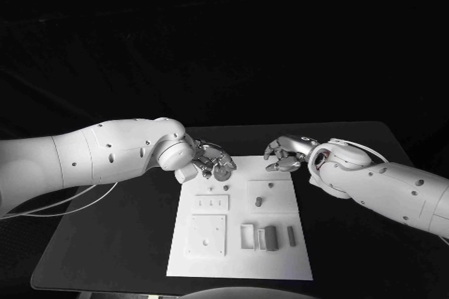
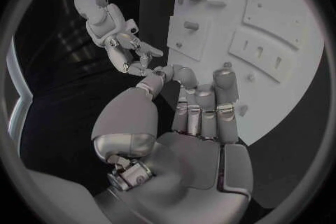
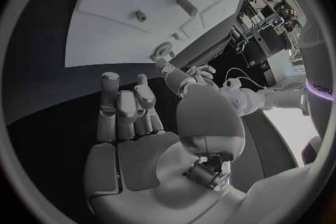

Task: Assemble the parts on the task board

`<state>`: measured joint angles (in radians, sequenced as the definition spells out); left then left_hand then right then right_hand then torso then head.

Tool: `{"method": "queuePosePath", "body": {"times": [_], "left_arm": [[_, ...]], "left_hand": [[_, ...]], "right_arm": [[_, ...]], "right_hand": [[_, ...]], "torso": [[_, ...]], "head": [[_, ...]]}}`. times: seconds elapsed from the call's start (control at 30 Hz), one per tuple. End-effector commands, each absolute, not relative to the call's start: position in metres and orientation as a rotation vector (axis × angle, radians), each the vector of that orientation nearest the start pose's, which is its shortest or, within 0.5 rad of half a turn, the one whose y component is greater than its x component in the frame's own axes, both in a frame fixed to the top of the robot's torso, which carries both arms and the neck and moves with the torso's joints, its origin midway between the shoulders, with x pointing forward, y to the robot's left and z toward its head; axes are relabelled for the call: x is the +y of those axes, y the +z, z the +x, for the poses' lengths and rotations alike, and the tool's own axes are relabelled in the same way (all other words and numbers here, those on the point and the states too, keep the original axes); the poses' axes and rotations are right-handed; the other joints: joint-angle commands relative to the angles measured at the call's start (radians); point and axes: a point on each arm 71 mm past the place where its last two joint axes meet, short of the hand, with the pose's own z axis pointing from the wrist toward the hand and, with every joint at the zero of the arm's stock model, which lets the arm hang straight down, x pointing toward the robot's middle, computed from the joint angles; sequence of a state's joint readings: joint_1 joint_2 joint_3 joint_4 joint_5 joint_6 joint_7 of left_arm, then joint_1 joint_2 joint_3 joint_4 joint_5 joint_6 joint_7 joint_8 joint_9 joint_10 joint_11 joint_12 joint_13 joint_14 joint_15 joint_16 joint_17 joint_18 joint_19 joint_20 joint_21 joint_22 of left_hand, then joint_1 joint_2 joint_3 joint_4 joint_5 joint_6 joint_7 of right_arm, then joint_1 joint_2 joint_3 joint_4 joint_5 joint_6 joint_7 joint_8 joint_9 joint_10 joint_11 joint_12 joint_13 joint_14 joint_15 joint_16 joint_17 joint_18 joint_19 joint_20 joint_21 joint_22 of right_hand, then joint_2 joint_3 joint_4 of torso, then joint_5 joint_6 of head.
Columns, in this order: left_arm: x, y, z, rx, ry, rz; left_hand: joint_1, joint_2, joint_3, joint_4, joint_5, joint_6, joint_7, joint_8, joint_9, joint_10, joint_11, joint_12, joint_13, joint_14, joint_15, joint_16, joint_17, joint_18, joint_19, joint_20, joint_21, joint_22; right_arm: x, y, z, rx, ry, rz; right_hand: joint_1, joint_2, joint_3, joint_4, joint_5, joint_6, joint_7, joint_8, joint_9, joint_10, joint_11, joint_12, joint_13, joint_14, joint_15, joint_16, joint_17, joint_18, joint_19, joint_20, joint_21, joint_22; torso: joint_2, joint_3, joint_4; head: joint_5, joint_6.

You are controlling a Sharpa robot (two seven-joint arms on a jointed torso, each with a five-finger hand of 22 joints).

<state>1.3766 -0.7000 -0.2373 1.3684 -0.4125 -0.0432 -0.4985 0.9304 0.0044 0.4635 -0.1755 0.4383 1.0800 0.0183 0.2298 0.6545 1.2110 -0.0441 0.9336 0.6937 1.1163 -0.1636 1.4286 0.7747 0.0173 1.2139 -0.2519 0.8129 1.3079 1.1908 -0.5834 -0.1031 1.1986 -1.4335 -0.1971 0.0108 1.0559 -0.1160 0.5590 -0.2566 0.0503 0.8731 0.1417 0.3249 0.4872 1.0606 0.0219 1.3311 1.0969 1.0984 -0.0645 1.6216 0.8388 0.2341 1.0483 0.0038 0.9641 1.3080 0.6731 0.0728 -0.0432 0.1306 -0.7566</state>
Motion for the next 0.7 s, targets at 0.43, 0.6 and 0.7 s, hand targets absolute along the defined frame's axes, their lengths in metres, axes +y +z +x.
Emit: {"method": "queuePosePath", "body": {"times": [0.43,0.6,0.7], "left_arm": [[0.22,-0.227,0.497,2.556,-0.364,-0.533],[0.218,-0.232,0.499,2.557,-0.337,-0.518],[0.216,-0.238,0.5,2.556,-0.312,-0.5]], "left_hand": [[-0.032,-0.022,0.209,-0.115,0.094,0.101,0.003,0.08,0.097,0.076,-0.044,0.02,0.003,0.026,-0.026,0.022,0.004,0.047,0.037,-0.012,0.022,0.018],[-0.031,-0.025,0.211,-0.115,0.097,0.101,0.002,0.082,0.099,0.077,-0.045,0.02,0.002,0.028,-0.027,0.022,0.003,0.046,0.04,-0.01,0.024,0.018],[-0.032,-0.025,0.212,-0.114,0.103,0.102,0.002,0.085,0.102,0.08,-0.045,0.021,0.001,0.031,-0.027,0.022,0.002,0.044,0.042,-0.009,0.025,0.017]], "right_arm": [[-0.196,-0.217,0.552,1.732,0.637,-0.07],[-0.203,-0.213,0.559,1.718,0.612,-0.057],[-0.202,-0.213,0.56,1.713,0.619,-0.057]], "right_hand": [[0.009,-0.009,0.0,-0.004,-0.001,0.004,0.01,-0.005,0.001,-0.064,0.019,-0.006,-0.003,-0.009,0.002,-0.006,-0.004,0.028,-0.006,0.001,-0.007,0.01],[0.011,-0.01,0.0,-0.005,-0.002,0.005,0.01,-0.005,0.002,-0.065,0.019,-0.005,-0.003,-0.011,0.002,-0.006,-0.006,0.028,-0.006,0.001,-0.007,0.01],[0.012,-0.01,0.001,-0.006,-0.001,0.005,0.01,-0.005,0.002,-0.065,0.019,-0.005,-0.004,-0.012,0.002,-0.006,-0.008,0.028,-0.006,0.001,-0.007,0.01]], "torso": [[0.0,0.0001,0.0015],[0.001,-0.0008,0.0012],[0.002,-0.001,0.0004]], "head": [[0.015,-0.031],[0.016,-0.042],[0.017,-0.046]]}}
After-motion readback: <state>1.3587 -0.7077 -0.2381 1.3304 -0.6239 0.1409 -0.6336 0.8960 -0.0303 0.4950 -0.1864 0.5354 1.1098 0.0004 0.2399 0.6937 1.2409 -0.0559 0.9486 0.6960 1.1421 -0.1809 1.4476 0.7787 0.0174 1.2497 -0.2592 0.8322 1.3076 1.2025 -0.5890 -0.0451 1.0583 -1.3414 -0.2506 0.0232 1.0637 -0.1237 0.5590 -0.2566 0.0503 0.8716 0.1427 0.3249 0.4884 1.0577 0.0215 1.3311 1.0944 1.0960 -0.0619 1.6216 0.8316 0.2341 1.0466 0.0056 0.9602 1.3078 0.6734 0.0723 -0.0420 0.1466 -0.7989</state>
